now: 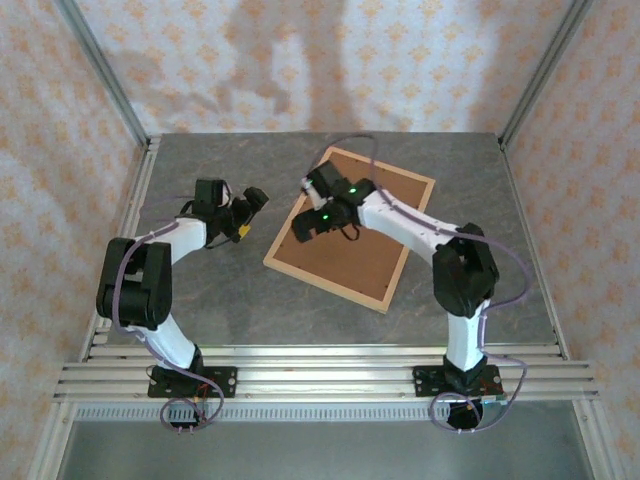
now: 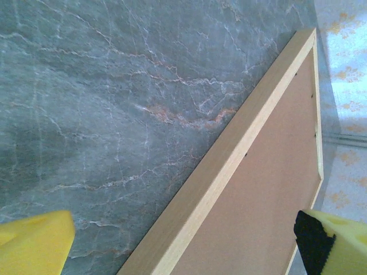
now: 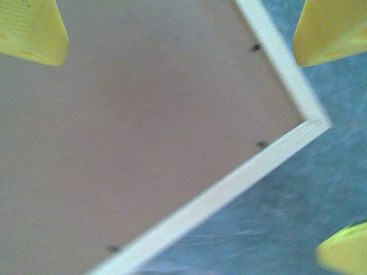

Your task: Put the photo into the frame

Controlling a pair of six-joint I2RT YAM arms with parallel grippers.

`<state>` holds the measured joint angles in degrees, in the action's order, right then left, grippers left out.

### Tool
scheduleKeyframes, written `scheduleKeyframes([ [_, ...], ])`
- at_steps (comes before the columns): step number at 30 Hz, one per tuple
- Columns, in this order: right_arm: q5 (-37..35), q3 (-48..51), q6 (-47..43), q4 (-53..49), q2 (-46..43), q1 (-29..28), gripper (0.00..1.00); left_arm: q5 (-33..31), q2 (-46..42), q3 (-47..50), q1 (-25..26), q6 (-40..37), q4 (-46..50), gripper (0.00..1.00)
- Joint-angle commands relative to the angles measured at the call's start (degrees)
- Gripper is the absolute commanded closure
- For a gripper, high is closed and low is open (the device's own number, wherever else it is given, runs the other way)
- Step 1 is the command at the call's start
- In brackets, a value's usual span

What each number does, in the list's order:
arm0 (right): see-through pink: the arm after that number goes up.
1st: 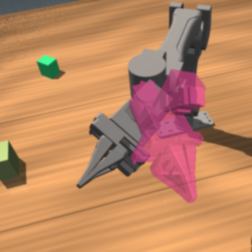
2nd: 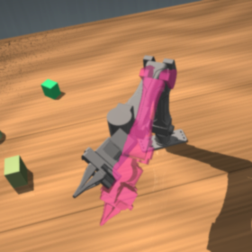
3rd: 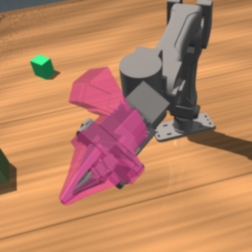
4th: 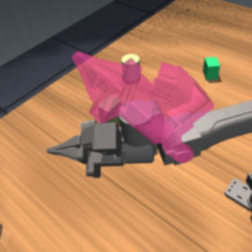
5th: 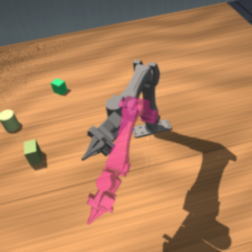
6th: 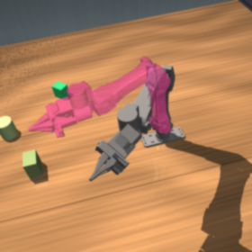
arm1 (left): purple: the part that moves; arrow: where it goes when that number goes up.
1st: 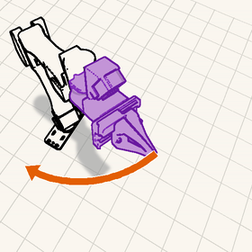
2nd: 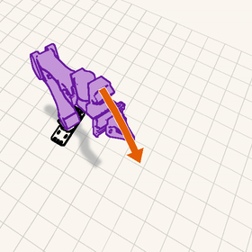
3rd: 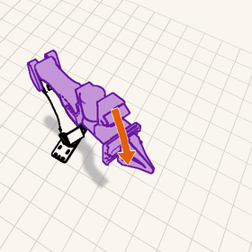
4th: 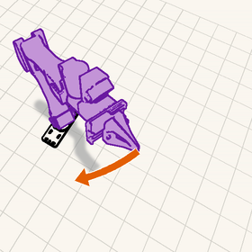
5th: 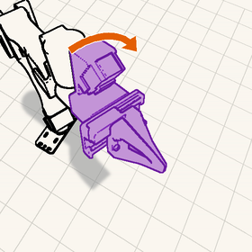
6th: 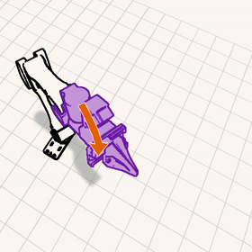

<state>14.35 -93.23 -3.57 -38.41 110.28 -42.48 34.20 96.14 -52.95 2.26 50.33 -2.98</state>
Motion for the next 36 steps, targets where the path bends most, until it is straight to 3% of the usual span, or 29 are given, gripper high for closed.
scheduleKeyframes([
  [1,-1.22,-2.56,-8.49,-5.28,3.74,-4.09,0.00,1.29,-3.30,1.30,-0.13,-2.70,2.51,0.00],
  [10,-9.14,-4.00,-17.26,-3.05,10.31,-13.08,0.00,1.67,-2.61,4.16,-1.21,-2.44,0.89,0.00],
  [23,-17.24,-0.63,-21.64,1.92,15.78,-14.64,0.00,1.45,-3.27,4.78,-4.88,-3.46,2.44,0.00],
  [30,-20.23,2.31,-23.02,3.48,18.25,-14.65,0.11,1.92,-3.59,4.76,-6.17,-3.59,3.00,0.00],
  [36,-16.13,3.35,-24.16,3.43,19.08,-14.42,0.38,1.93,-4.33,5.40,-6.22,-4.07,3.72,0.00],
])
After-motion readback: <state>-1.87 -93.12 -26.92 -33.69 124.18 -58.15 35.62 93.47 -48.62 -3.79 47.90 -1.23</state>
